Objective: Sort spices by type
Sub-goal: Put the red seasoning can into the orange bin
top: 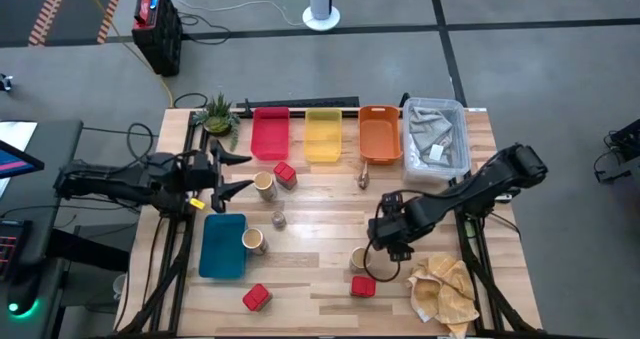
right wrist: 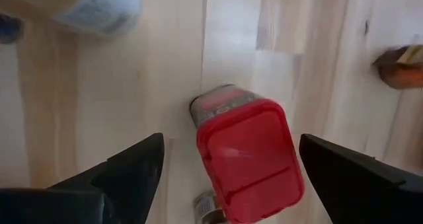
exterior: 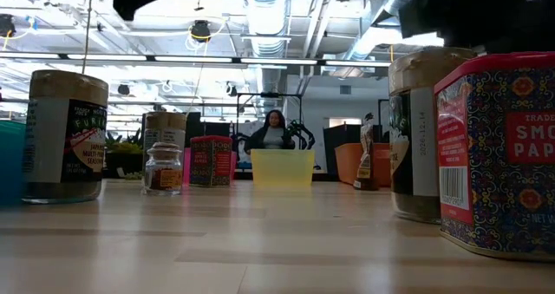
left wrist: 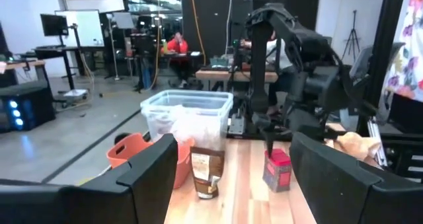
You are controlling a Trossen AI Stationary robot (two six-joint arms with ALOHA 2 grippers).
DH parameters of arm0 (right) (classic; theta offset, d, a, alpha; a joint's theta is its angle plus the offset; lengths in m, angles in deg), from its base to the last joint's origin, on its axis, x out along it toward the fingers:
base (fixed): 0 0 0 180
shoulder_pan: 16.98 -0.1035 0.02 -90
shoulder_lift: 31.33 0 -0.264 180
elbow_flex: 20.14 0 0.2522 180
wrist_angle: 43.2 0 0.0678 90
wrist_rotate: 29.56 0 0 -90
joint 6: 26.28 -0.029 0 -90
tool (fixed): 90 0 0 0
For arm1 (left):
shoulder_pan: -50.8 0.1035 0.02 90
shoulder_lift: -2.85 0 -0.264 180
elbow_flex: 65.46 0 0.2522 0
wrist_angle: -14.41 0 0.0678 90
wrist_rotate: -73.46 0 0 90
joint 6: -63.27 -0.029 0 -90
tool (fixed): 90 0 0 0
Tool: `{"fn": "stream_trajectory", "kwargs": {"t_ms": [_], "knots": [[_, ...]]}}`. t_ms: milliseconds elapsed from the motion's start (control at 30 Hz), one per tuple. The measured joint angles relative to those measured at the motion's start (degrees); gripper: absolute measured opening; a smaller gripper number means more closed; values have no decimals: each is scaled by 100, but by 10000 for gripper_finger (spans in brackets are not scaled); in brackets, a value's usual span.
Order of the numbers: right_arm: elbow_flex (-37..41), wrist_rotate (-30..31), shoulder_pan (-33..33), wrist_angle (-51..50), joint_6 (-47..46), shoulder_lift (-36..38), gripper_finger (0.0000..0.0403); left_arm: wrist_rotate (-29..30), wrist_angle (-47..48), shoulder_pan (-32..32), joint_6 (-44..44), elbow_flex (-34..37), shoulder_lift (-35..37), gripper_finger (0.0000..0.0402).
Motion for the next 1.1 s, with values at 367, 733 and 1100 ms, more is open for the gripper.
{"fn": "stream_trajectory", "kwargs": {"t_ms": [367, 733, 1100], "knots": [[70, -141, 186, -170, 460, -484, 339, 18, 576, -1, -22, -89, -332, 279], [-9, -286, 649, -76, 1201, -474, 235, 979, 844, 45, -519, -86, -1076, 279], [-2030, -280, 2074, -854, 2505, -475, 238, 1110, 1074, 79, -392, -82, -1934, 279]]}}
